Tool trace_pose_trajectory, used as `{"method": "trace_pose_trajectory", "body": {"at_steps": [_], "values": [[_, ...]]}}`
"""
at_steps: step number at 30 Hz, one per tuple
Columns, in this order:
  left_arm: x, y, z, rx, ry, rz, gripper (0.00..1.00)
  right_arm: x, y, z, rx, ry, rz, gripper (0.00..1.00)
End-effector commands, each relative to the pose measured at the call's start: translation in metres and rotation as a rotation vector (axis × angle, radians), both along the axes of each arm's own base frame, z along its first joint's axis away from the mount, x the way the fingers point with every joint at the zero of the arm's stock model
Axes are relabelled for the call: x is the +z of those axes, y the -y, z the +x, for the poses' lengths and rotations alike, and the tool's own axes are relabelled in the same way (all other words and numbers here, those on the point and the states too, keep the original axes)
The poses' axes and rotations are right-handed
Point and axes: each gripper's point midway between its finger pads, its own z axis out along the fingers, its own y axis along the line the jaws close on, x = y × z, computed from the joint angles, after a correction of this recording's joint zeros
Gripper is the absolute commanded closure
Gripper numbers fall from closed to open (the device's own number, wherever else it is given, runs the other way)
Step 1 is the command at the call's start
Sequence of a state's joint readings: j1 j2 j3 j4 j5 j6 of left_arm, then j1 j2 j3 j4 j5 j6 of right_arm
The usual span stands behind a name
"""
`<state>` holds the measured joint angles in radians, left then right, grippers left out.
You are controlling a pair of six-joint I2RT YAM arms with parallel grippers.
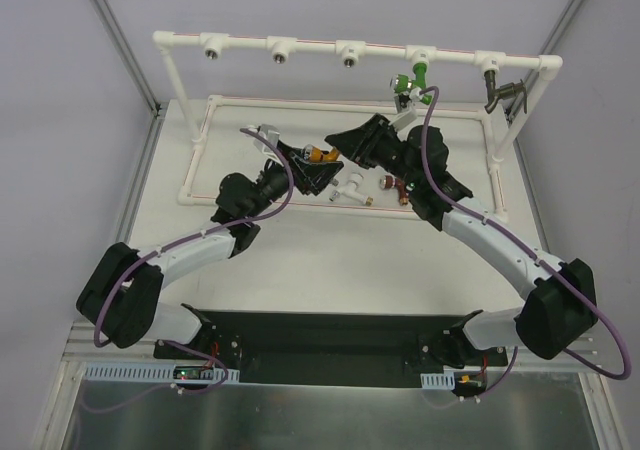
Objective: Install the water faucets
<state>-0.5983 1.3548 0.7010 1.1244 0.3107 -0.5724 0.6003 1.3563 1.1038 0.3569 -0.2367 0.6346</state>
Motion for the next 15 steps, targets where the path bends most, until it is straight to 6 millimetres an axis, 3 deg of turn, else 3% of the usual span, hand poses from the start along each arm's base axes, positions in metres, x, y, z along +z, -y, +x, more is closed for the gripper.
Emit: {"method": "trace_pose_trajectory", "body": {"at_steps": [1,8,13,15], "values": [[0.035,0.010,-0.013,-0.067,0.078,-0.085,0.39,0.049,0.007,-0.009,-0.013,0.104,0.110,0.98],[0.025,0.016,-0.011,-0.062,0.063,-0.070,0.40,0.053,0.009,-0.009,-0.025,0.114,0.122,0.98],[0.022,0.015,-0.008,-0.052,0.051,-0.071,0.58,0.051,0.008,-0.009,-0.021,0.104,0.127,0.98],[0.022,0.014,-0.008,-0.049,0.053,-0.073,0.60,0.050,0.009,-0.009,-0.026,0.104,0.124,0.98]]}}
